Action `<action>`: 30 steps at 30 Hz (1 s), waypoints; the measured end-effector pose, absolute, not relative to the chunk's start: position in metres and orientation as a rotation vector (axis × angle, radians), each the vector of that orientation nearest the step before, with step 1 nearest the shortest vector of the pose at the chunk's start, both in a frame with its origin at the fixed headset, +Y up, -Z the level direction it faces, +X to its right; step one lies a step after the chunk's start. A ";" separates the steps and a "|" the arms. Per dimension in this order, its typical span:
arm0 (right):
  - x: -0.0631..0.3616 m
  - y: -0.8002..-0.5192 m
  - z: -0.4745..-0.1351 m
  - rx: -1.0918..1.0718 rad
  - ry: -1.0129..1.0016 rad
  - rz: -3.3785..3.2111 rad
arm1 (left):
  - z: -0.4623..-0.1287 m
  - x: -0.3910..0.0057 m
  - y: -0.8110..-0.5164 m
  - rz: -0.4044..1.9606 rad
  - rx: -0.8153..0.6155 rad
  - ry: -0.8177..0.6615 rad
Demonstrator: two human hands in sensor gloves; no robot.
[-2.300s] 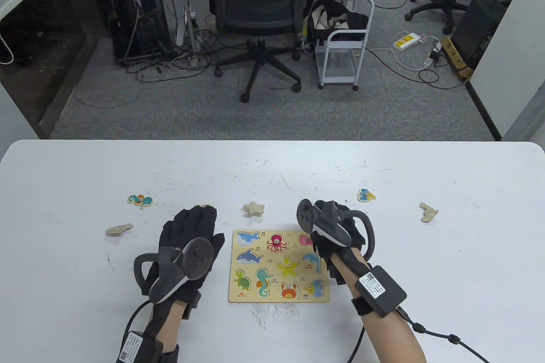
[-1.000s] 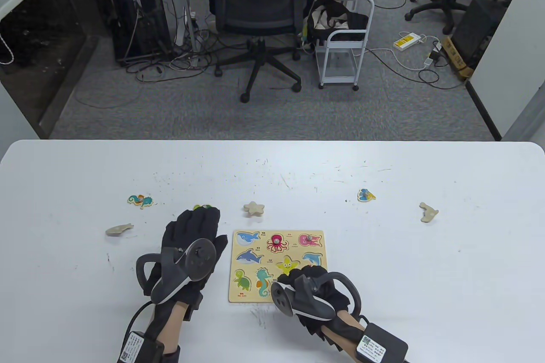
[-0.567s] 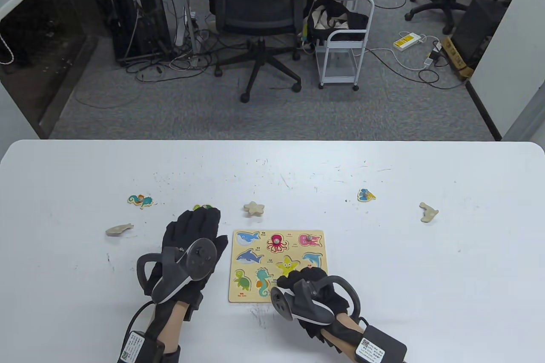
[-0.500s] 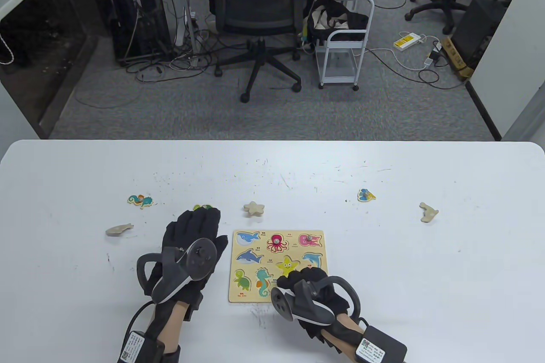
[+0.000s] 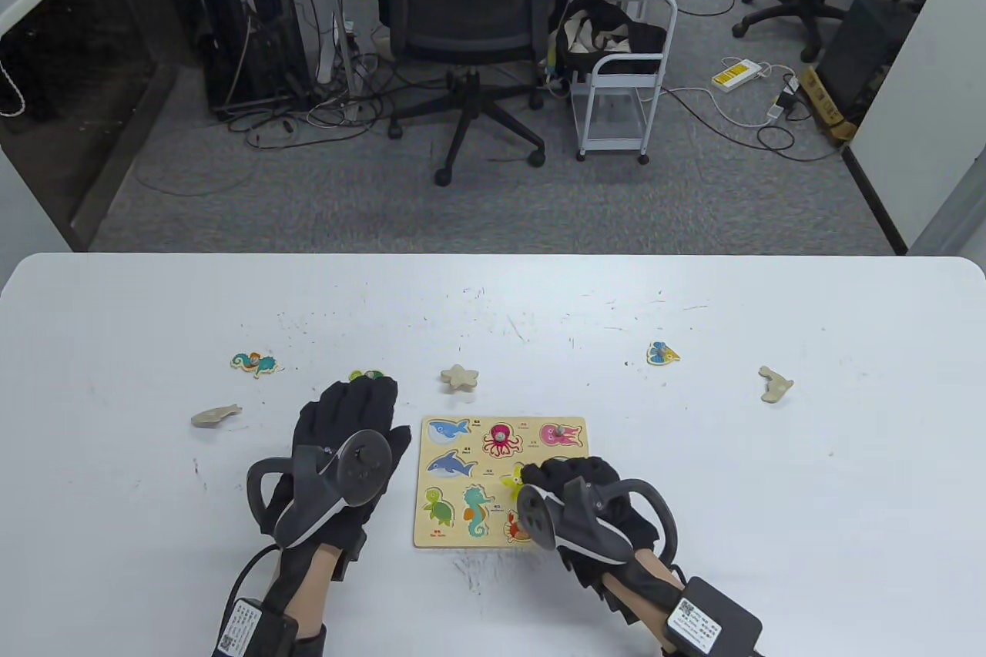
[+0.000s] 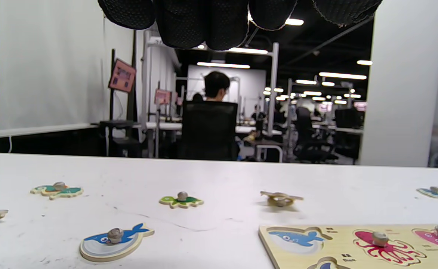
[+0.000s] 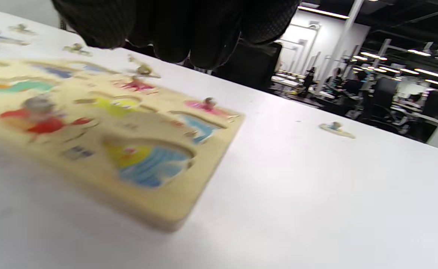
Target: Fit puzzle pieces into frame
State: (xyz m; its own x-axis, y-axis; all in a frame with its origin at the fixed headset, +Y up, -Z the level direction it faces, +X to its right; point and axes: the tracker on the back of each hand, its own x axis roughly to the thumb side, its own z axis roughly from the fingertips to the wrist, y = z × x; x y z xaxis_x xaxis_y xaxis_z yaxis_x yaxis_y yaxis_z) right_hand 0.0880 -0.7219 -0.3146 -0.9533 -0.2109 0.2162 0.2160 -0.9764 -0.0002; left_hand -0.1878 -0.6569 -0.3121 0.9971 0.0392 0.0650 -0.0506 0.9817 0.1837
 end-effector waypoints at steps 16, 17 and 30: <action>0.177 -0.677 -0.442 0.437 -0.088 -3.028 | -0.314 -0.198 -0.655 0.042 0.197 -0.021; 0.179 -0.678 -0.447 0.461 -0.088 -3.019 | -0.314 -0.198 -0.655 0.040 0.197 -0.019; 0.204 -0.729 -0.519 0.799 -0.236 -2.888 | -0.317 -0.209 -0.656 0.035 0.192 0.028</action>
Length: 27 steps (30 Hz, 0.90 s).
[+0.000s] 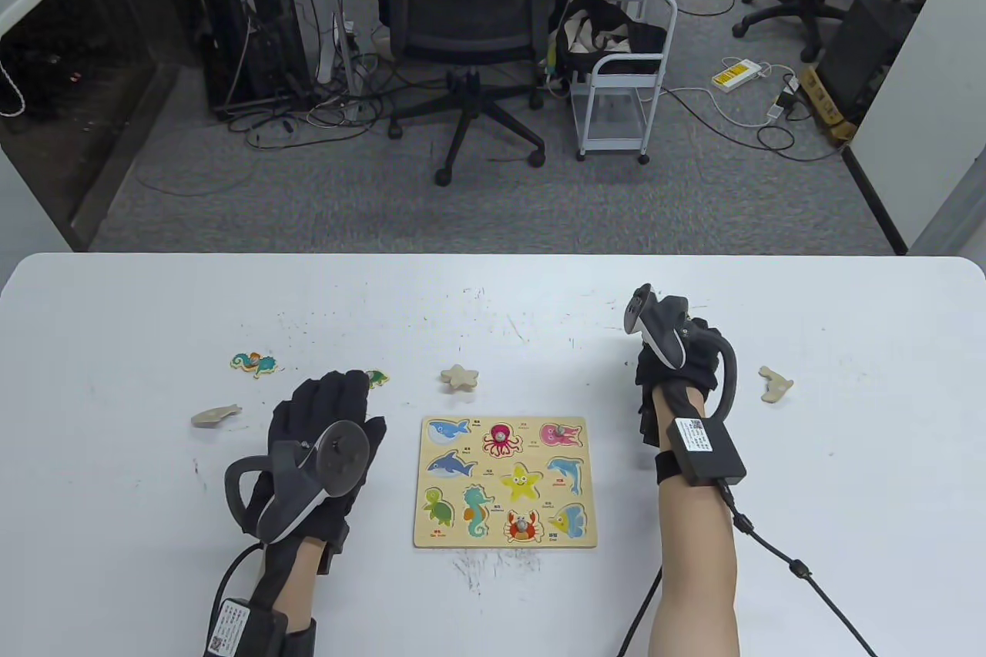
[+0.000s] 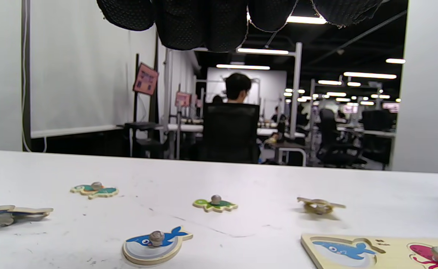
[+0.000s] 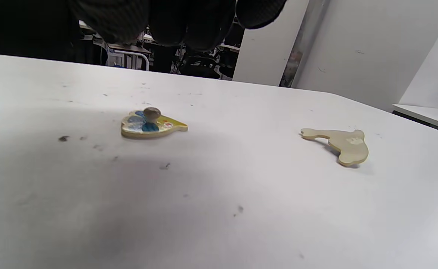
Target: Fit puzzle pieces into frame
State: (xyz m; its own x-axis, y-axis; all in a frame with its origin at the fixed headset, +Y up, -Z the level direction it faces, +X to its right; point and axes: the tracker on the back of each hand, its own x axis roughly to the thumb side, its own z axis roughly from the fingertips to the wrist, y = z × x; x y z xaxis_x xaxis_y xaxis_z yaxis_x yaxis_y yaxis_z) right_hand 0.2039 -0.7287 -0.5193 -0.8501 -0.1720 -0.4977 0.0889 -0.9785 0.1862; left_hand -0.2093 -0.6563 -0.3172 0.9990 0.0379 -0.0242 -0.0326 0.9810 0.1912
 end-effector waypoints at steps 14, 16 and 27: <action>0.207 -0.748 -0.512 0.899 -0.344 -2.835 | -0.318 -0.206 -0.658 0.020 0.172 0.024; 0.206 -0.745 -0.507 0.913 -0.325 -2.831 | -0.318 -0.205 -0.658 0.016 0.169 0.024; 0.204 -0.737 -0.503 0.970 -0.281 -2.847 | -0.319 -0.202 -0.660 0.004 0.160 0.019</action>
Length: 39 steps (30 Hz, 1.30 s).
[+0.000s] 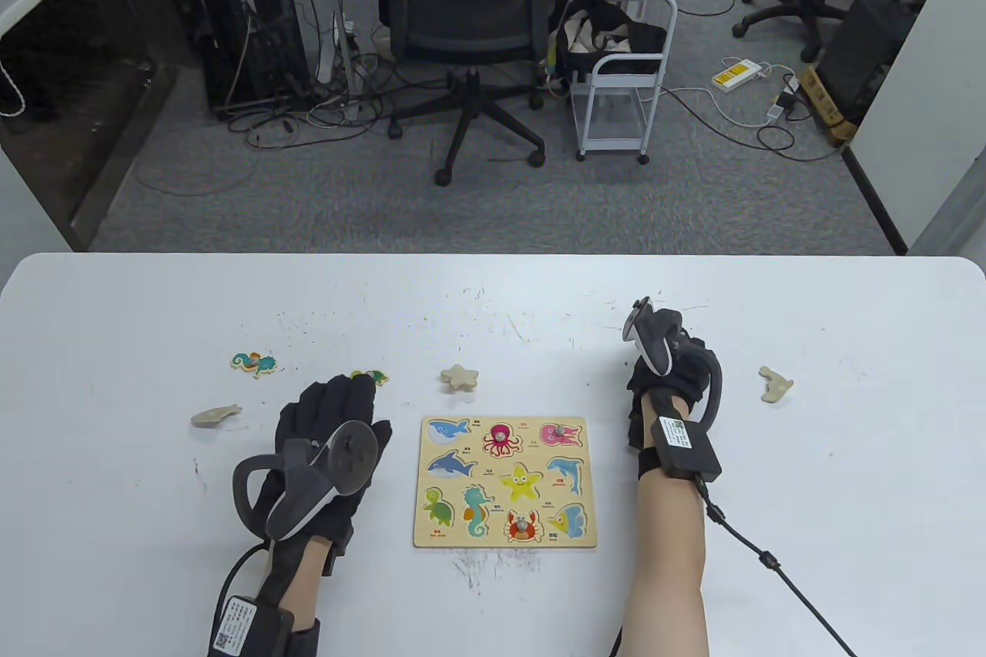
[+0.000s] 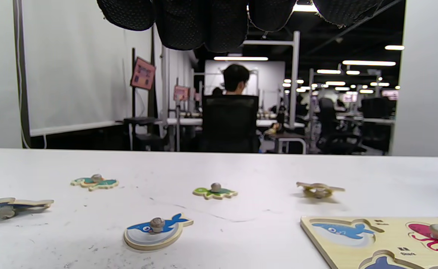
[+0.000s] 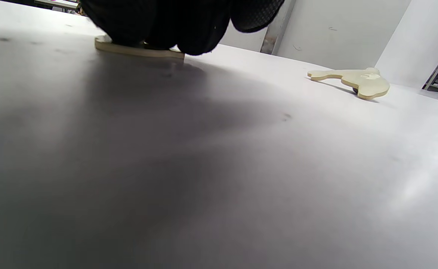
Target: Fit puzzle pieces into frame
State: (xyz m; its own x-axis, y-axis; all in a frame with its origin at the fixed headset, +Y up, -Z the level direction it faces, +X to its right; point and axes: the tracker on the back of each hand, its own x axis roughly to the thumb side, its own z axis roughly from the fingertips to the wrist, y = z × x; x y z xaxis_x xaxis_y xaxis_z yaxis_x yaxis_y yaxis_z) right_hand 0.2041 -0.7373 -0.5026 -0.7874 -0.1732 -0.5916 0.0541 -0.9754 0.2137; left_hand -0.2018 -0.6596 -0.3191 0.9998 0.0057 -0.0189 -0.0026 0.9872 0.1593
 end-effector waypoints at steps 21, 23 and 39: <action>0.143 -0.631 -0.383 0.143 0.225 -3.162 | -0.315 -0.186 -0.658 0.128 0.132 -0.081; 0.135 -0.625 -0.364 0.043 0.269 -3.197 | -0.313 -0.184 -0.657 0.174 0.120 -0.106; 0.093 -0.628 -0.264 -0.789 0.630 -3.481 | -0.315 -0.155 -0.681 0.979 -0.307 -0.472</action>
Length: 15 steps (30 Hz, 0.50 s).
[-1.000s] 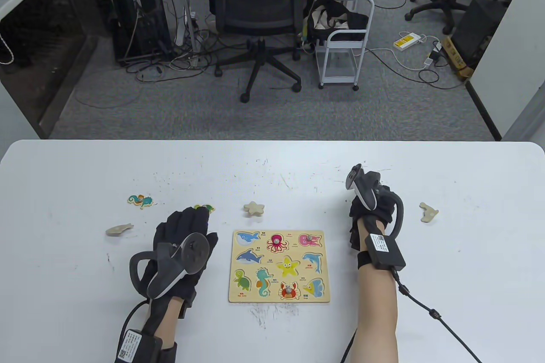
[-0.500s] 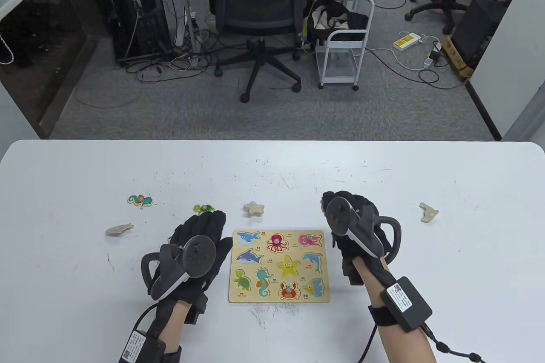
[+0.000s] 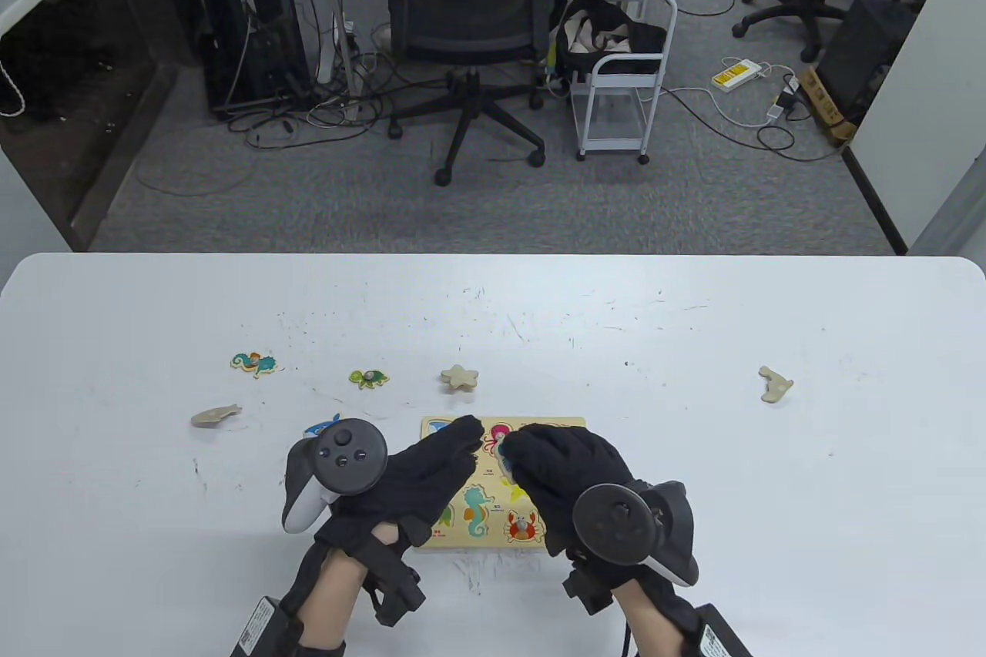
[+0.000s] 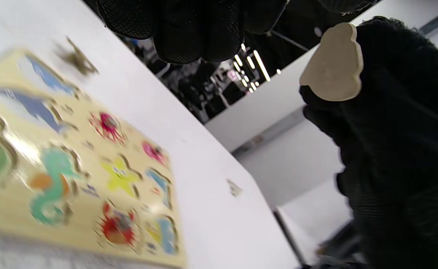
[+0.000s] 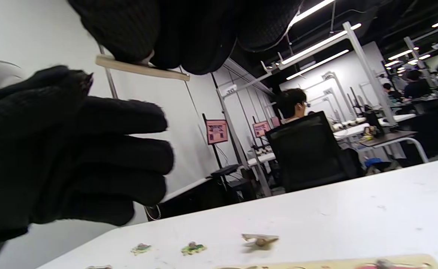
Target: Fit puzzle pieces into frame
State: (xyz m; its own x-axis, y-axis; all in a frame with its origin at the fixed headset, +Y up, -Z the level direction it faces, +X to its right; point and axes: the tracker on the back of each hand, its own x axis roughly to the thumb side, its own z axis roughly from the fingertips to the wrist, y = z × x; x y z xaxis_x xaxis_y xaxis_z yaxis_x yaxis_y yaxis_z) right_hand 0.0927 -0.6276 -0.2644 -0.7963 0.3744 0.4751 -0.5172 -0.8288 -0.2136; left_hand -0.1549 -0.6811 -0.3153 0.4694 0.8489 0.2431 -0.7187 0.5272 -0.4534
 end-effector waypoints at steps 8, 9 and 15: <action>0.090 -0.634 -0.261 0.774 -0.506 2.423 | -0.321 -0.143 -0.702 1.322 -0.622 -0.636; 0.089 -0.634 -0.261 0.792 -0.512 2.418 | -0.321 -0.141 -0.704 1.341 -0.647 -0.647; 0.090 -0.639 -0.261 0.803 -0.528 2.398 | -0.323 -0.137 -0.709 1.440 -0.727 -0.712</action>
